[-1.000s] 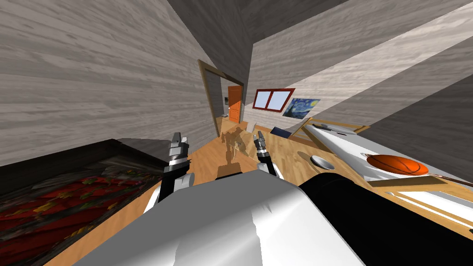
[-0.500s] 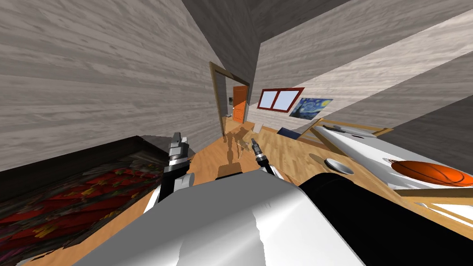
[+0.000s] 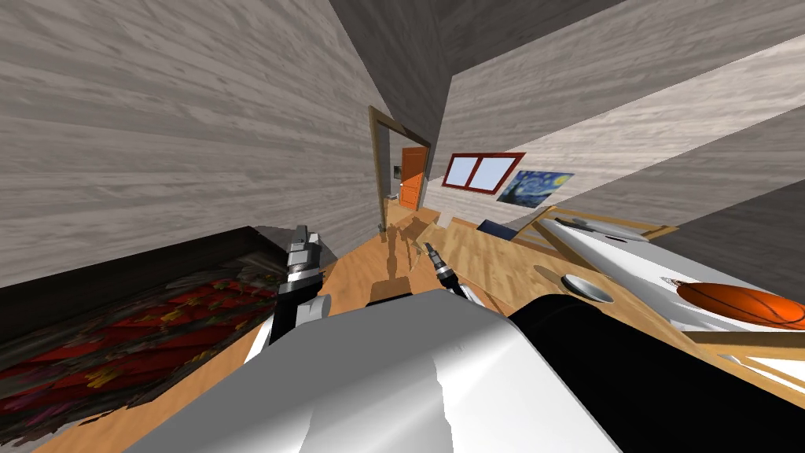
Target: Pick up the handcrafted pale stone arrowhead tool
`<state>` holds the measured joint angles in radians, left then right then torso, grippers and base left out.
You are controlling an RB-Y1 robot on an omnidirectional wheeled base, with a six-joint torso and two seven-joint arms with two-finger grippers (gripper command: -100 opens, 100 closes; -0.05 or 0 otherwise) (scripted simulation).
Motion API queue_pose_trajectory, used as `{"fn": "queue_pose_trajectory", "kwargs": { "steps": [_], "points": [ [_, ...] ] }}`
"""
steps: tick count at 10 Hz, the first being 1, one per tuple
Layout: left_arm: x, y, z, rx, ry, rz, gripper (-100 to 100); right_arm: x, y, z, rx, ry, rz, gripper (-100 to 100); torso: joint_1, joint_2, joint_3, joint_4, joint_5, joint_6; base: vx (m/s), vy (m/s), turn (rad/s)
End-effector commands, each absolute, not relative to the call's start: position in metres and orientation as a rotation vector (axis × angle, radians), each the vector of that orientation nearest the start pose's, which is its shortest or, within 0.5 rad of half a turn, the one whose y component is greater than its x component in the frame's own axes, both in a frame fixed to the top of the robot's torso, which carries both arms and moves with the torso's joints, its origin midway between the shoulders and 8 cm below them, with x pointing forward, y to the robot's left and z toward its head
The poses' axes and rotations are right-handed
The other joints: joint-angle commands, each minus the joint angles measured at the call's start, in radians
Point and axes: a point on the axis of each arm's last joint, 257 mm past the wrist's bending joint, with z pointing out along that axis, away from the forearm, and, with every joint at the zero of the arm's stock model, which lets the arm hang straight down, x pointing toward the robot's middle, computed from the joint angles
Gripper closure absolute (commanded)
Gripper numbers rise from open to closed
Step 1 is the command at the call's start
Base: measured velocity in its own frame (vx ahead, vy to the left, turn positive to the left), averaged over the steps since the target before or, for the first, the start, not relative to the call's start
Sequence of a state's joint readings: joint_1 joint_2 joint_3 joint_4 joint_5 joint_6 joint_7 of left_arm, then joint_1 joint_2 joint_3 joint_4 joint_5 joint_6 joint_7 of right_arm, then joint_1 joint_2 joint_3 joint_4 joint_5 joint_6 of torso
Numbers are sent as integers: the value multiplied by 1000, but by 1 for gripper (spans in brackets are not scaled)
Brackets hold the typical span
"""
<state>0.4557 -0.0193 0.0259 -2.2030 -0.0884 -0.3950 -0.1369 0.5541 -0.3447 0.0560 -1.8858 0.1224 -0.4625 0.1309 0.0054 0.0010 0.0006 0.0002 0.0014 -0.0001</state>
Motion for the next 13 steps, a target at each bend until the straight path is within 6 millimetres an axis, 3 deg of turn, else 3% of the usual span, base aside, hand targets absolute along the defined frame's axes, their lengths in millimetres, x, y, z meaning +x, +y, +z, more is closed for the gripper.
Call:
{"fn": "queue_pose_trajectory", "kwargs": {
  "steps": [1,6,7,9,13],
  "points": [
    [378,284,-17,-670,778,-1076,0,371,-281,-221,584,1382,929,-100,0,0,0,0,0,0,17,127,49],
    [378,284,-17,-670,778,-1076,0,348,-295,-299,470,1612,768,-100,5,-2,-1,0,2,0,31,177,78],
    [378,284,-17,-670,778,-1076,0,345,-299,-307,480,1625,759,-100,5,-1,-1,0,1,0,14,129,53],
    [378,283,-17,-670,778,-1076,0,322,-312,-353,379,1772,659,-100,5,-2,-1,0,1,0,63,199,179],
    [378,284,-17,-670,778,-1075,0,291,-333,-399,268,1921,559,-100,1,-2,-1,-1,1,0,63,123,100]
  ]
}}
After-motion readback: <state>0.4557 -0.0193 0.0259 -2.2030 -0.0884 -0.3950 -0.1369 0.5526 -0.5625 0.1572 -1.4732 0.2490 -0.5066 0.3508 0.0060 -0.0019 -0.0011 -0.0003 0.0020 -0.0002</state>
